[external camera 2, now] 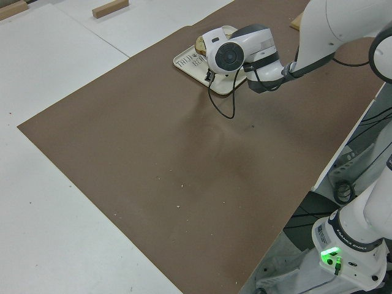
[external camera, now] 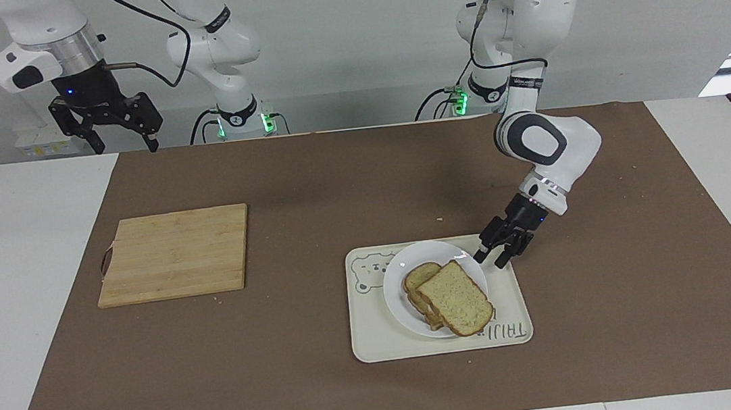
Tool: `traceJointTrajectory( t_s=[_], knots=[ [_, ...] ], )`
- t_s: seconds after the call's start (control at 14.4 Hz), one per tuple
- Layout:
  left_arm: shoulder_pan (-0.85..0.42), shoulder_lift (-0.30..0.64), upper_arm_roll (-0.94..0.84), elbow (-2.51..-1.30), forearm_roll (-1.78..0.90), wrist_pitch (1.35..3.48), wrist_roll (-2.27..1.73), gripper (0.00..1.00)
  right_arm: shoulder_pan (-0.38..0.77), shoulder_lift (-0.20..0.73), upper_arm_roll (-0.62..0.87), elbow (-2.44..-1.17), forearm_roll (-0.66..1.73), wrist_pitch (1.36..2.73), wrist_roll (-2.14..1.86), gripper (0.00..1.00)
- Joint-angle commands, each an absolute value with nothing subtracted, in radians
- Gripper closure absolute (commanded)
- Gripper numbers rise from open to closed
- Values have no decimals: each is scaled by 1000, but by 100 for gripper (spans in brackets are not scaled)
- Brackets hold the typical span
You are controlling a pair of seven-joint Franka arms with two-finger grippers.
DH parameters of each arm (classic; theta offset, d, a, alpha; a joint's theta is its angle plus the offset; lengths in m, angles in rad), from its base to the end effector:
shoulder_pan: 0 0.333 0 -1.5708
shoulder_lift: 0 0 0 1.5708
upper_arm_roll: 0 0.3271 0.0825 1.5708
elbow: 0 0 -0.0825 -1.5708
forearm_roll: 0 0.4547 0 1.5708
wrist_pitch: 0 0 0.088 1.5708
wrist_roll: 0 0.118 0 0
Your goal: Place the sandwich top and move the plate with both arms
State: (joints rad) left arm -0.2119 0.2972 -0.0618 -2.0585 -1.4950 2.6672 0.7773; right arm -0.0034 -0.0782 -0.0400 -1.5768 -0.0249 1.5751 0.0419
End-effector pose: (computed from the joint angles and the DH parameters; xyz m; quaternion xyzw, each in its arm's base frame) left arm 0.6408 -0.1542 0.2572 0.8994 0.1155 0.2075 0.3670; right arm 0.6003 -0.0300 0.6697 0.9983 -0.0430 0.0382 0.0109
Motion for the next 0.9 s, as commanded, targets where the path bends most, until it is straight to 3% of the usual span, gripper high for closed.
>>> traceJointTrajectory(
  t_s=[0.0,0.56,0.84],
  knots=[
    [-213,276,-43,-2043,-1378,2691,785,0,-8,-87,-35,-1575,-37,1560,21,0],
    [-206,239,77,-1941,-1071,2665,784,0,-8,-87,-35,-1575,-37,1562,21,0],
    [-134,249,86,-1841,-879,2531,750,0,-8,-87,-35,-1575,-37,1560,21,0]
  ],
)
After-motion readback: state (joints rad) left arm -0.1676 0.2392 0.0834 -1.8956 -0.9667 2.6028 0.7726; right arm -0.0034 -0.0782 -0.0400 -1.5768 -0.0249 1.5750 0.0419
